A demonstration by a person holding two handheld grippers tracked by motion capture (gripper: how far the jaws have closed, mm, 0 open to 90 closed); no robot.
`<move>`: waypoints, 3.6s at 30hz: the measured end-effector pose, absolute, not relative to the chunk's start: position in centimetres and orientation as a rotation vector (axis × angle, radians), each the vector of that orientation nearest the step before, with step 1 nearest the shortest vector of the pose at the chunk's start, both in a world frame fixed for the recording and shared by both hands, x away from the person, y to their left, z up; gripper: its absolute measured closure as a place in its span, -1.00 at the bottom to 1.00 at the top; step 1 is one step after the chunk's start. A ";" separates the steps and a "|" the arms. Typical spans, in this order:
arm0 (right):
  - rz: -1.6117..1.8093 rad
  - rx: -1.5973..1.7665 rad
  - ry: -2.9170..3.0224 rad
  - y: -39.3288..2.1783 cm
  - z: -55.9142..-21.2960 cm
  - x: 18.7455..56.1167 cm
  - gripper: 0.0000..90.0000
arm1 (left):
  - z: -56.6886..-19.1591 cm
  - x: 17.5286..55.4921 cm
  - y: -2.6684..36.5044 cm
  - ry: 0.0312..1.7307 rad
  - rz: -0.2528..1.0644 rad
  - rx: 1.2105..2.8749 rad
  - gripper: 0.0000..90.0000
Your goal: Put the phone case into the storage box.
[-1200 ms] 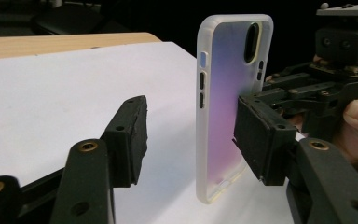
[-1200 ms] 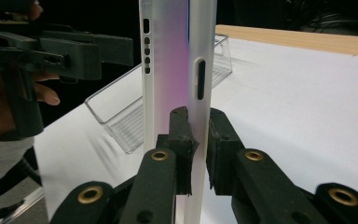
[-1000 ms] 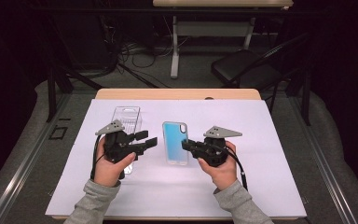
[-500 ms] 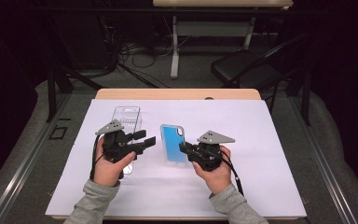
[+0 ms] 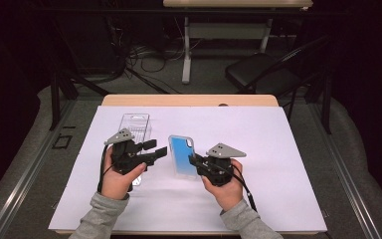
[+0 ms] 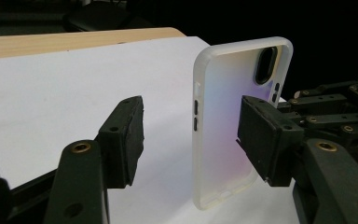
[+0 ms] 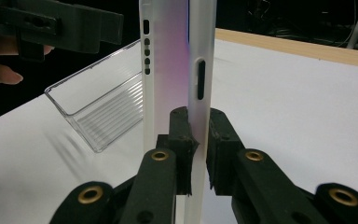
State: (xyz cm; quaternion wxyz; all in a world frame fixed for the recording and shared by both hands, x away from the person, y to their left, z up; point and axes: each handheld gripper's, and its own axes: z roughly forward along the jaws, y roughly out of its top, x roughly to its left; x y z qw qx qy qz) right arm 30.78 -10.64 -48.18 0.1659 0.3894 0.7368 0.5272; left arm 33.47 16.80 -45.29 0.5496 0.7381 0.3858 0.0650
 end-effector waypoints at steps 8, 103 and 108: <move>1.502 1.094 2.094 -10.2 -48.3 30.4 0.83 | -45.4 33.4 16.5 0.908 0.146 1.752 -0.05; 1.600 1.085 2.162 -9.2 -48.5 29.8 0.82 | -45.5 32.9 17.4 0.893 0.103 1.704 0.88; 1.601 1.085 2.162 -9.2 -48.5 29.8 0.82 | -45.5 32.9 17.4 0.891 0.111 1.707 0.88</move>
